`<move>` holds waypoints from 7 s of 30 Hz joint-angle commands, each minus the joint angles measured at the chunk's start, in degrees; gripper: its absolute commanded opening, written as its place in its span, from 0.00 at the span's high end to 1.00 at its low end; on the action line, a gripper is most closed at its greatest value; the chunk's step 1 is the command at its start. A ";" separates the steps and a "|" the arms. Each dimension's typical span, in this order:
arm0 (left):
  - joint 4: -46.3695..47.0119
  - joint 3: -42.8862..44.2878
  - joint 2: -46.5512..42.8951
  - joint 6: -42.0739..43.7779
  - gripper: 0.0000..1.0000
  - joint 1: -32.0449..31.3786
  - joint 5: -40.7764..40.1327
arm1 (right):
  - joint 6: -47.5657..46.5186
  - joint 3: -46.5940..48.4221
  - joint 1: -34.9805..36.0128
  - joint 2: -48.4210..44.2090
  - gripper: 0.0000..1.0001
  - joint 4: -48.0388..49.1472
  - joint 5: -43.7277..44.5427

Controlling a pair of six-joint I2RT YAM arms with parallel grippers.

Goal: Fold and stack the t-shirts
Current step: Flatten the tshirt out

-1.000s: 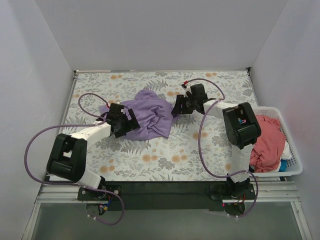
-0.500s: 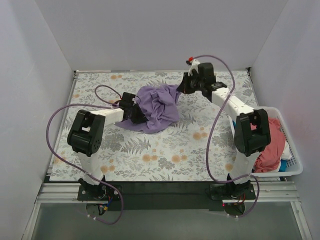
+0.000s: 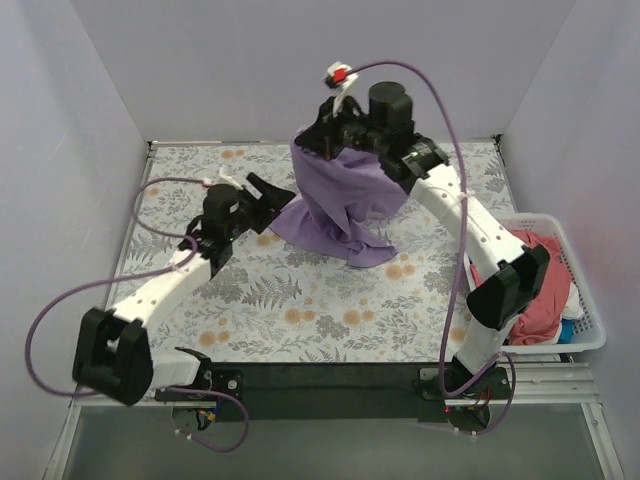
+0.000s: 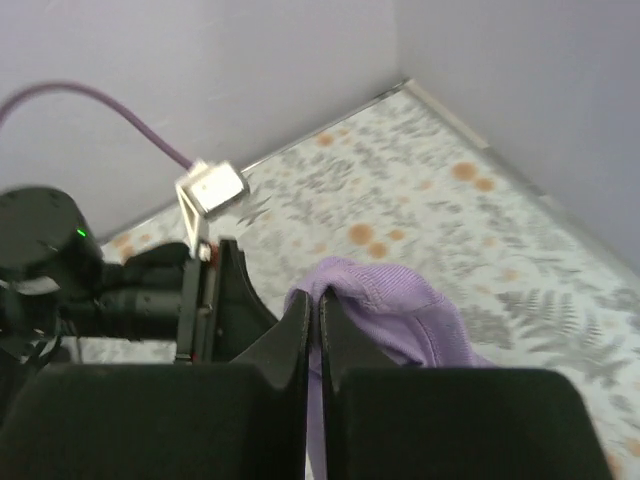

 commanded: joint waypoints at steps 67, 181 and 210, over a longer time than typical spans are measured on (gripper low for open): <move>-25.14 35.83 27.91 57.29 1.00 -3.58 -44.05 | -0.29 -55.35 -10.31 -1.35 0.96 0.34 14.05; -31.99 20.88 -0.05 19.51 1.00 30.80 -24.31 | -5.28 -34.73 -12.77 0.40 0.99 -7.56 48.02; -46.30 -6.43 -28.05 10.10 0.86 35.20 -29.73 | 15.02 -75.48 -15.76 -42.56 0.58 -9.33 18.10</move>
